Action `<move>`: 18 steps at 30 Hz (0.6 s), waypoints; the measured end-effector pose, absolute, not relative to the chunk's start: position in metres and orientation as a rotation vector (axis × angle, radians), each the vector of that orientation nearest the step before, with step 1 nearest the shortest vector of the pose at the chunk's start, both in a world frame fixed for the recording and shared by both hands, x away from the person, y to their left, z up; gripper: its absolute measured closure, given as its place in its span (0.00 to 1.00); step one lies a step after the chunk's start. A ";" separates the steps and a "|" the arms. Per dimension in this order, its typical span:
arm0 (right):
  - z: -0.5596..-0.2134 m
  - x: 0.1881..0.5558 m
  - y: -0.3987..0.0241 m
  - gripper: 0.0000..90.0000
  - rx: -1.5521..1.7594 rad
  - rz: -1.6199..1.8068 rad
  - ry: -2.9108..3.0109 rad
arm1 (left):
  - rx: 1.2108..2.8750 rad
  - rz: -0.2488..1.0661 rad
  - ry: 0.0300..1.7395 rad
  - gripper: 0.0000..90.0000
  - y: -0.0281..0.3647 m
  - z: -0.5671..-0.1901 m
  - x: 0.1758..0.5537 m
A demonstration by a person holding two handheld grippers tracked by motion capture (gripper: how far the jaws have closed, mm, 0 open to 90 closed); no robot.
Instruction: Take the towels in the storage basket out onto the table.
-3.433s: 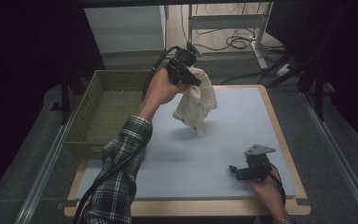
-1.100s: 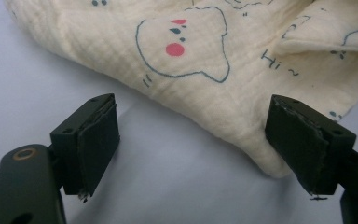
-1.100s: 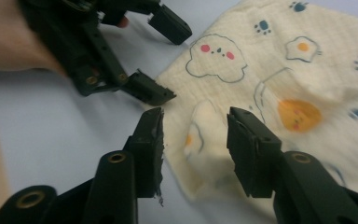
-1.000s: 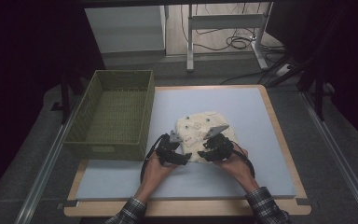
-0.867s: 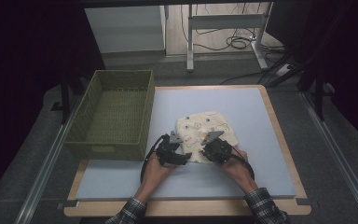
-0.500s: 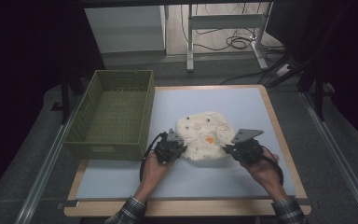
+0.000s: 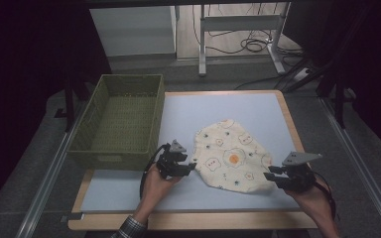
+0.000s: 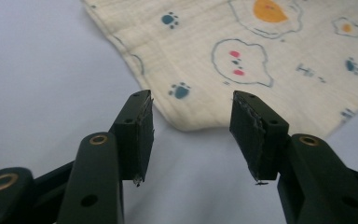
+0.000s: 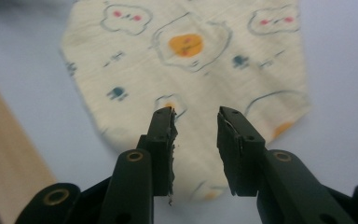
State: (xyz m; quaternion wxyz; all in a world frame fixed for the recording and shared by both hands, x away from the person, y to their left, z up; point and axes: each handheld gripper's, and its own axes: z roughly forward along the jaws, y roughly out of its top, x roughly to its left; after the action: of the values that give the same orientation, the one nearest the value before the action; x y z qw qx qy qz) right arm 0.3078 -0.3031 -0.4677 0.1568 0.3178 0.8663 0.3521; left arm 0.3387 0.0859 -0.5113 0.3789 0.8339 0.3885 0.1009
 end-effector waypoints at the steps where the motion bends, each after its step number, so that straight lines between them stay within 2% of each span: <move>1: -0.468 0.308 -0.303 0.73 0.910 1.008 2.479 | 2.128 0.250 0.998 0.55 0.085 -0.512 0.341; 8: -0.478 0.325 -0.292 0.71 0.927 1.059 2.494 | 2.147 0.122 0.983 0.57 0.074 -0.526 0.345; 11: -0.487 0.324 -0.289 0.70 0.933 1.059 2.508 | 2.167 0.172 0.958 0.61 0.062 -0.531 0.347; 12: -0.489 0.324 -0.289 0.70 0.931 1.058 2.510 | 2.178 0.185 0.956 0.65 0.058 -0.530 0.347; 14: -0.492 0.324 -0.290 0.70 0.944 1.058 2.511 | 2.196 0.154 0.920 0.88 0.053 -0.529 0.348; 15: -0.493 0.324 -0.291 0.70 0.949 1.060 2.510 | 2.207 0.160 0.919 0.93 0.050 -0.528 0.348; 17: -0.494 0.324 -0.294 0.70 0.960 1.058 2.508 | 2.209 0.168 0.915 0.95 0.050 -0.517 0.346; 18: -0.495 0.324 -0.297 0.70 0.965 1.060 2.503 | 2.174 0.203 0.898 0.94 0.057 -0.497 0.340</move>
State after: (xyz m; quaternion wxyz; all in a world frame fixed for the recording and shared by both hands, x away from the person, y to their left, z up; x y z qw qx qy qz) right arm 0.3238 -0.2966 -0.4947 0.1281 0.3319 0.8606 0.3645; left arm 0.3403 0.0566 -0.4966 0.3805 0.8516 0.3518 0.0796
